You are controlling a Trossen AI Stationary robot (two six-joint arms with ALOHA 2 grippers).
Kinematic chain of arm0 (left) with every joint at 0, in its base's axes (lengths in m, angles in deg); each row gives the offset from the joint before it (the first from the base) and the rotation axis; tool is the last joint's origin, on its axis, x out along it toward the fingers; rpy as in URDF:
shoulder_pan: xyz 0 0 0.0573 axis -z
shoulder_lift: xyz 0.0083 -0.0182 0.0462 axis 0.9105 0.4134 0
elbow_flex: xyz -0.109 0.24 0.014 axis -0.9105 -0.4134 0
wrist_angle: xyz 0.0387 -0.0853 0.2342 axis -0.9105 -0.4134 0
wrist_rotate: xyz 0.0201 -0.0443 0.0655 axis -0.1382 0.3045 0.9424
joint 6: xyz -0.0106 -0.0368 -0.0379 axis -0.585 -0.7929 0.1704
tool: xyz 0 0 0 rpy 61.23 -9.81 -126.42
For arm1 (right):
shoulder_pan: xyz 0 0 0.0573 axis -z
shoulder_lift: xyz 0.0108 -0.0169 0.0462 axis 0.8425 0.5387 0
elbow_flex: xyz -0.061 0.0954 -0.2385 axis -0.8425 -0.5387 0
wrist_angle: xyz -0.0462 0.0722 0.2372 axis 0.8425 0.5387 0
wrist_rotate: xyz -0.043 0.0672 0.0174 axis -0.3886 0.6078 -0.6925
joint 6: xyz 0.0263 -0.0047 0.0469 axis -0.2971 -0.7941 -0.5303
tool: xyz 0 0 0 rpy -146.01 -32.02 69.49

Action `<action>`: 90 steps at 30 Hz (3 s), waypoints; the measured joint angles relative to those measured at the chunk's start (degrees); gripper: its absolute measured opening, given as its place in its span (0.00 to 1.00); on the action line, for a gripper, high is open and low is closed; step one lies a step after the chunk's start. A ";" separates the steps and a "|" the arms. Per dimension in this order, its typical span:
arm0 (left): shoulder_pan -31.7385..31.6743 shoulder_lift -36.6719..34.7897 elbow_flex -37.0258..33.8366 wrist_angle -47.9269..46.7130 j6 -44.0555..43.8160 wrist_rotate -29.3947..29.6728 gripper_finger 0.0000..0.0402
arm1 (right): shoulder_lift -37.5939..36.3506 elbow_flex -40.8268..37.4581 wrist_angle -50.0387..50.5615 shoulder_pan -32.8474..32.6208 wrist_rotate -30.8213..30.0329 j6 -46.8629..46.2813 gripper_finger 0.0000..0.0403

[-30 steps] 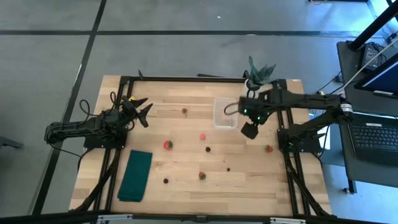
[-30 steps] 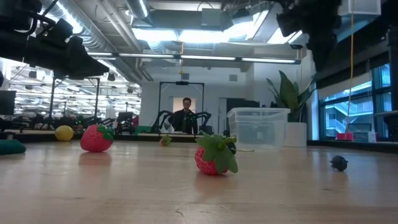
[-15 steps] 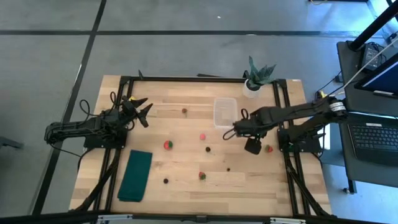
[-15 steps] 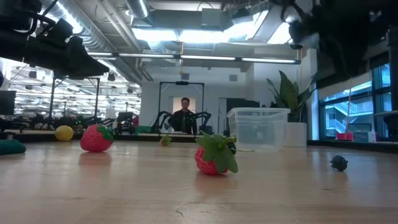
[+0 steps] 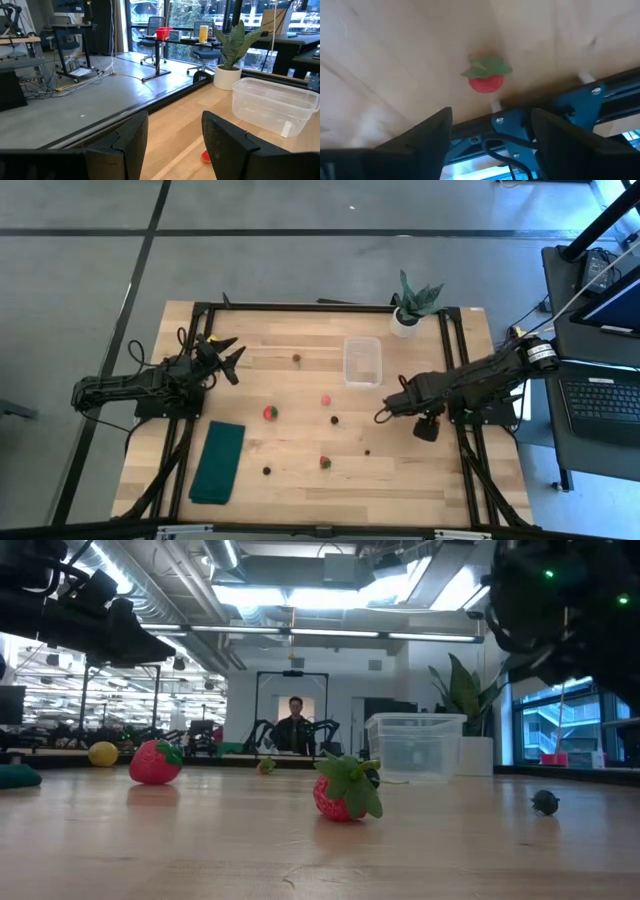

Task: Pick and placing Produce into tupperware
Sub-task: Put the middle red strawberry into the transparent container

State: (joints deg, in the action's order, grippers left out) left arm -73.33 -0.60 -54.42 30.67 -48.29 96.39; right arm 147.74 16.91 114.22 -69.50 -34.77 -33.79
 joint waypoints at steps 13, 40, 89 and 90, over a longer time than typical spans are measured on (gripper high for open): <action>0.00 0.01 0.01 0.00 -0.08 0.00 0.44 | -0.04 -6.26 -8.87 -2.43 0.92 4.34 0.68; 0.00 0.01 0.00 0.00 -0.08 0.00 0.44 | -0.08 -15.24 -20.58 -2.39 1.16 4.44 0.68; 0.00 0.01 0.00 0.00 -0.08 0.00 0.44 | 0.11 -8.82 -18.93 -2.26 -0.20 3.39 0.36; 0.00 0.01 0.02 0.00 -0.08 0.00 0.44 | 0.11 -7.06 -18.33 -2.03 -0.36 4.18 0.36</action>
State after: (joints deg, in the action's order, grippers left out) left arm -73.33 -0.59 -54.41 30.67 -48.37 96.39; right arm 147.85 9.85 95.90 -71.53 -35.12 -29.61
